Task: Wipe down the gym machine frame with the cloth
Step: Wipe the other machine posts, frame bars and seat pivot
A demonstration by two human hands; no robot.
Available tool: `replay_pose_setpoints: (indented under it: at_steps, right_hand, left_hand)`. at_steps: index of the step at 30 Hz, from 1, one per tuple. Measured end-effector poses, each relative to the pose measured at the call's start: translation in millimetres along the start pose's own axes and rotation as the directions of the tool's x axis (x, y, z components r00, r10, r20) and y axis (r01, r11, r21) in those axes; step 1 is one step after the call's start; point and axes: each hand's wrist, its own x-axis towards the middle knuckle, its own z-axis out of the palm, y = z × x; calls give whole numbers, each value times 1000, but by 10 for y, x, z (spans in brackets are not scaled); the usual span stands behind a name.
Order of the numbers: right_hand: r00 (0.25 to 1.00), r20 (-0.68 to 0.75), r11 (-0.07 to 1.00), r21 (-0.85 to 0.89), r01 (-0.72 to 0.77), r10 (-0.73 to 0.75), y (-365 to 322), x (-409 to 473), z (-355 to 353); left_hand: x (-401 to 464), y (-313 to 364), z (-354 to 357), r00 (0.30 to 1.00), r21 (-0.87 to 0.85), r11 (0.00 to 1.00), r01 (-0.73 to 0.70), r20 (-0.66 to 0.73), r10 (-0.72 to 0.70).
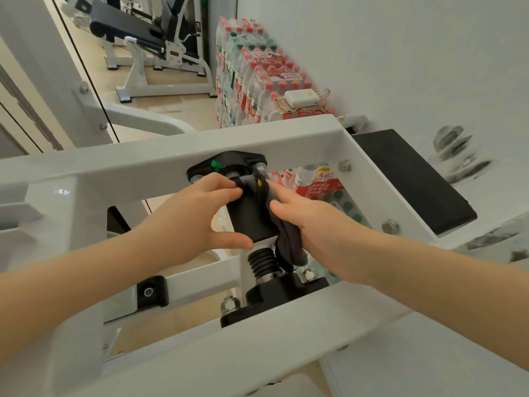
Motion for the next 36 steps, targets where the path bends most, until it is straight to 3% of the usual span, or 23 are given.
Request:
replay_pose_setpoints:
  at_steps: [3, 5, 11, 14, 16, 20, 23, 28, 32, 36]
  right_hand:
    - [995, 92, 995, -90, 46, -37, 28, -42, 65]
    - [991, 81, 994, 33, 101, -103, 106, -77, 149]
    - [946, 145, 910, -264, 319, -290, 267, -209, 122]
    - [900, 281, 651, -621, 435, -333, 396, -364, 44]
    - [858, 385, 428, -748, 506, -341, 394, -329, 17]
    - [751, 521, 164, -767, 621, -405, 143, -68, 77]
    - [727, 573, -1, -786, 619, -379, 29, 160, 231]
    - [707, 630, -129, -769, 626, -321, 3, 79, 334]
    - [598, 753, -323, -658, 680, -275, 233, -165, 349]
    - [620, 752, -385, -652, 653, -223, 131, -7, 431]
  left_hand:
    - [16, -17, -7, 1000, 14, 1000, -20, 2, 20]
    - [12, -35, 2, 1000, 9, 1000, -23, 8, 23]
    - [-39, 15, -14, 998, 75, 995, -61, 17, 60]
    - [-41, -3, -195, 989, 118, 992, -40, 145, 23]
    - [-61, -86, -349, 990, 127, 992, 28, 137, -45]
    - [-126, -262, -476, 984, 164, 975, 150, 75, -164]
    - [-136, -325, -446, 978, 123, 971, 204, 23, -208]
    - [-240, -354, -381, 985, 97, 980, 173, -28, -171]
    - [-413, -410, -405, 990, 100, 986, 137, 8, -138]
    - [-468, -469, -361, 989, 72, 988, 138, 35, -141]
